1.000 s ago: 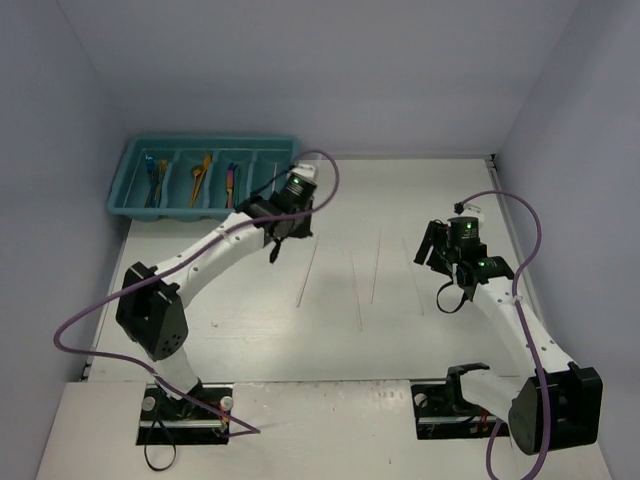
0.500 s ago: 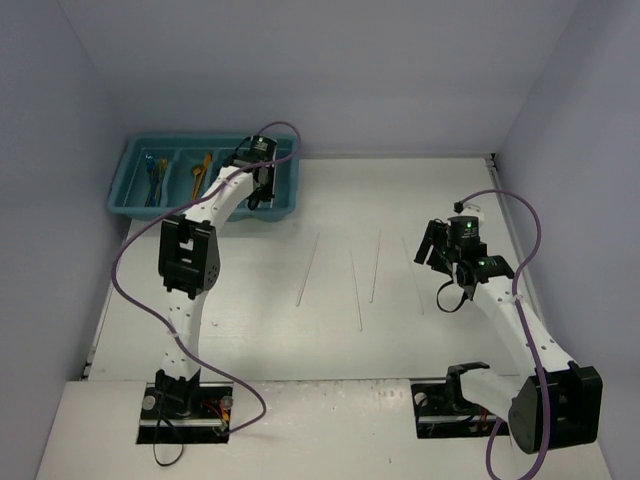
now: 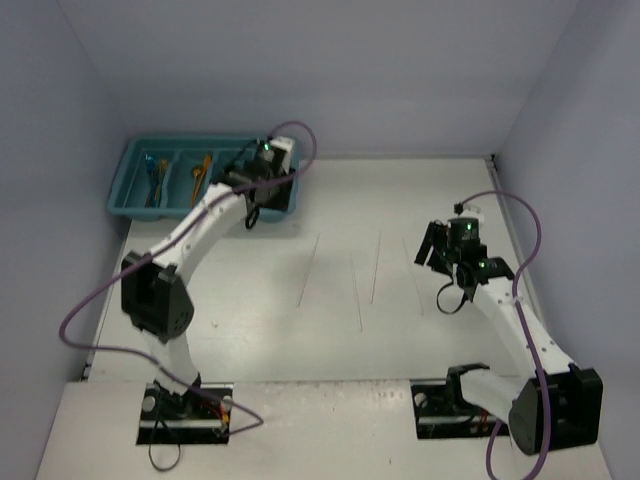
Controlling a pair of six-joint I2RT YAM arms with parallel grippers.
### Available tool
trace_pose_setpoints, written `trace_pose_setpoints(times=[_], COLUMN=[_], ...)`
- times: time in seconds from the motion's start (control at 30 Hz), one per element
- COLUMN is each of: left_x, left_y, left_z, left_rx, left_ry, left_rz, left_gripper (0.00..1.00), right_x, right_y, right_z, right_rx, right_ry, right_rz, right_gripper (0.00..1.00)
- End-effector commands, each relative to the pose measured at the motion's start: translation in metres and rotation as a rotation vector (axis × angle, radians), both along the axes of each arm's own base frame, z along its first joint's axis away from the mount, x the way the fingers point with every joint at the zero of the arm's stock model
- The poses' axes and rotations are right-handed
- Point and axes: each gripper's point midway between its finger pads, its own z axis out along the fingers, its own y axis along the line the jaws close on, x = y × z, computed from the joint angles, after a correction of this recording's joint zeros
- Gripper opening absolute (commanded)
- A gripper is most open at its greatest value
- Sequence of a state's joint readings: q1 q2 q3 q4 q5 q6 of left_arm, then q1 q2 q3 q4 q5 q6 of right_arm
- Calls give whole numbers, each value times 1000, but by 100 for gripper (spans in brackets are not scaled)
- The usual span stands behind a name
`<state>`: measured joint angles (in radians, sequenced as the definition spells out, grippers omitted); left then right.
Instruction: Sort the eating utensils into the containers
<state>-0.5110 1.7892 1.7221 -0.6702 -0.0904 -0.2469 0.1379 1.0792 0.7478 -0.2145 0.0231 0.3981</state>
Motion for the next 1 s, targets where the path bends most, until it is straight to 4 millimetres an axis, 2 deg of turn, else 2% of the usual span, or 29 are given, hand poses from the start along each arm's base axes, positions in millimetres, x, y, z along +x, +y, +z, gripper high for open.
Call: trace_pose_setpoints(times=[0.0,0.1,0.17,0.47,0.7,0.97], left_x=[-62,-90,-99,-120,-124,-125], left_y=[-54,-68,-68,-79,-77,-73], left_z=[-24,-61,-78,-128,-155,-162], left_rx=[-55,-67,-61,-39,-11,7], left_ry=[65,125,163,247,296,308], left_rz=[-152,-183,-176,-164,-149,-140], left_gripper=[41,41,42,41,40,37], right_x=[6,5,4,4,3,3], right_y=[-4,-4,-4,-3,-4,-4], right_z=[12,13,12,10,7,7], right_rx=[-16,-12,-12,-6,-11,-13], right_ry=[-54,-58,-57,-48,-41,-42], right_rz=[-12,-12,-13,-8,-10,-10], right_gripper=[65,65,65,65,65,65])
